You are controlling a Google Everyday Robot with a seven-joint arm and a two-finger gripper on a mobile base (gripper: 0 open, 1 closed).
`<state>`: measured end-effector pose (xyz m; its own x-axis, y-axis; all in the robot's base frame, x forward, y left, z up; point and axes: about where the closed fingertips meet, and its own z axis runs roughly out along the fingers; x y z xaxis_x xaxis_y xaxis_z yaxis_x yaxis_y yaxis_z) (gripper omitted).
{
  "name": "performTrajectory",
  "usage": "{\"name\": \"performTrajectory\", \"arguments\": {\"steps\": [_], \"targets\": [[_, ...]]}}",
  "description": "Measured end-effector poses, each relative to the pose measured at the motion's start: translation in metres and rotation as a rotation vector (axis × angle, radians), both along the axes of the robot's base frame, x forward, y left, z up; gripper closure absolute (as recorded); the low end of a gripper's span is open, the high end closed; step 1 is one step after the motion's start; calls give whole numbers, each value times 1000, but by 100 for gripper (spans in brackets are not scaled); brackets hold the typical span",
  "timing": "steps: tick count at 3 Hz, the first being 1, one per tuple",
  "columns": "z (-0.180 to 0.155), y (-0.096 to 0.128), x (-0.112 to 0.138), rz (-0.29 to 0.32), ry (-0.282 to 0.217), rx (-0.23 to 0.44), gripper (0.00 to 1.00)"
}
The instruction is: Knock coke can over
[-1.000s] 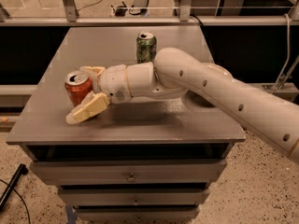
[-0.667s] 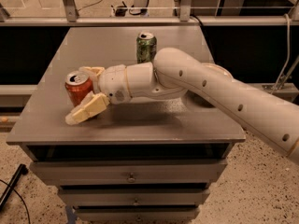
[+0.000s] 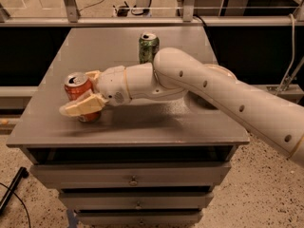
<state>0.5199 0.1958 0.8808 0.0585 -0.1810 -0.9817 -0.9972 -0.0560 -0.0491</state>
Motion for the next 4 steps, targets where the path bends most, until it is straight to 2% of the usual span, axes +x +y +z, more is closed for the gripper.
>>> {"name": "performTrajectory", "arguments": {"steps": [1,2,3,4], "targets": [[1,2,-1,12,-1,-16,77],[61,-16,-2,19,-70,-105,100],[122,-30,-12,36,-131,-132,100],[122,-30,-12,36,-131,-132,100]]}}
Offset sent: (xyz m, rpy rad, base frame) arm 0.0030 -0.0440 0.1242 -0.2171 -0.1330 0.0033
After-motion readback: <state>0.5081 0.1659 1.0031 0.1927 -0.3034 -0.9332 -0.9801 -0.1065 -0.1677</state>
